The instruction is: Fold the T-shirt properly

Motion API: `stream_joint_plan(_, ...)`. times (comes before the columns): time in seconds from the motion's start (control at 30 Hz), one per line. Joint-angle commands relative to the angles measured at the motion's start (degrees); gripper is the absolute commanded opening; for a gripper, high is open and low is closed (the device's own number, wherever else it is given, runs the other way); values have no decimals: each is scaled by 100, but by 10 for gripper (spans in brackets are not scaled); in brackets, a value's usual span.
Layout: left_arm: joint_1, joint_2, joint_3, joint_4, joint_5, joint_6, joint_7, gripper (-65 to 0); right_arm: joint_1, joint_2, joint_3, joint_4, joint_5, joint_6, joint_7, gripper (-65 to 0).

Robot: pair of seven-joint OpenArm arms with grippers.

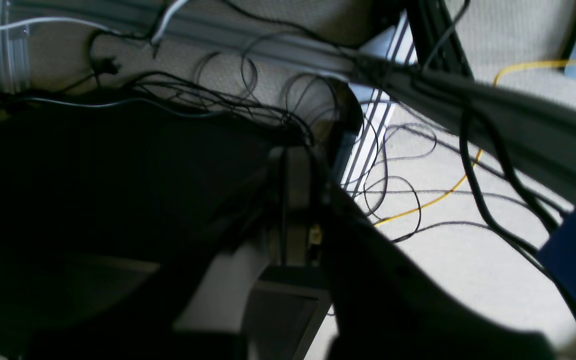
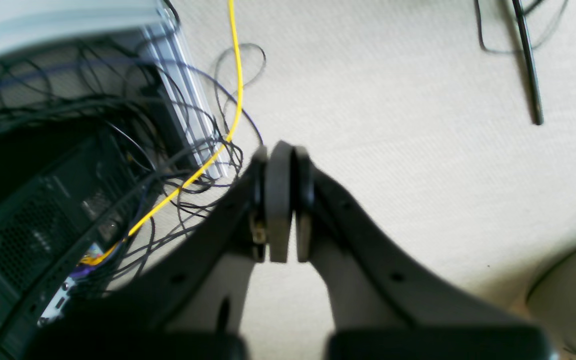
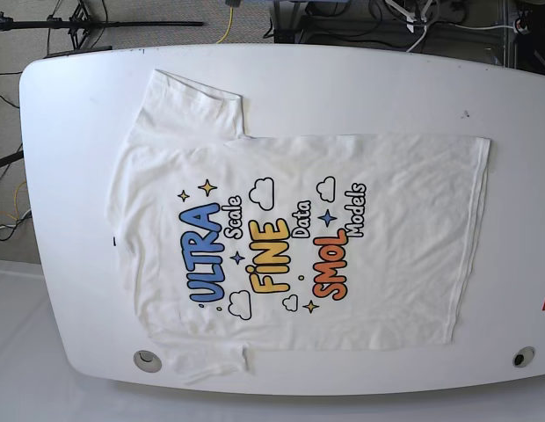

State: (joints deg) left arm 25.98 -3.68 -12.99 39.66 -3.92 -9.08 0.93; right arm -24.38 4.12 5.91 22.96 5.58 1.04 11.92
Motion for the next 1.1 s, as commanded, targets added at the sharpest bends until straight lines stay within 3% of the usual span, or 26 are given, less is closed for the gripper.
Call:
stream_joint_plan(0.0, 123, -71, -25, 45, 47, -27, -111, -650, -132, 24, -16, 116, -36, -30, 40, -649)
stream_joint_plan(0.8, 929, -320, -61, 910, -120, -52, -39, -650, -1162, 366, -45, 1253, 33, -25, -2, -649)
stream_joint_plan(1.07, 1477, -426, -141, 1760, -217, -52, -17, -650, -1732, 435, -22, 2080, 39, -3, -40, -650)
